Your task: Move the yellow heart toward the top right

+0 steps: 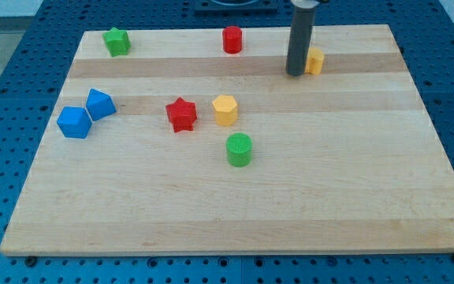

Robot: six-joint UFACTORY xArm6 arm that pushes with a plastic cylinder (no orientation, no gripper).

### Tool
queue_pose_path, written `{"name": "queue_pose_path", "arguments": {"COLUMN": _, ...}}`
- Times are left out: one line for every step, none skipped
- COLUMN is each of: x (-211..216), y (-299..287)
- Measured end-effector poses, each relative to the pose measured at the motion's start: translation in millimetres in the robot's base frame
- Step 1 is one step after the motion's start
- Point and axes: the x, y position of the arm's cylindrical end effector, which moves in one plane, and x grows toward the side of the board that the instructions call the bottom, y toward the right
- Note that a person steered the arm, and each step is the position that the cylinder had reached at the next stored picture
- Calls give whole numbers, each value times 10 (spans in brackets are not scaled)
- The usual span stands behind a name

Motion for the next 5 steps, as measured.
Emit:
{"name": "queue_pose_path", "arguments": {"x": -133, "y": 228}}
{"name": "queue_pose_path", "arguments": {"x": -148, "y": 411}}
{"name": "queue_pose_path", "arguments": {"x": 65, "y": 459}}
{"name": "queue_pose_path", "arguments": {"x": 17, "y": 538}}
{"name": "queue_pose_path", "arguments": {"x": -187, "y": 538}}
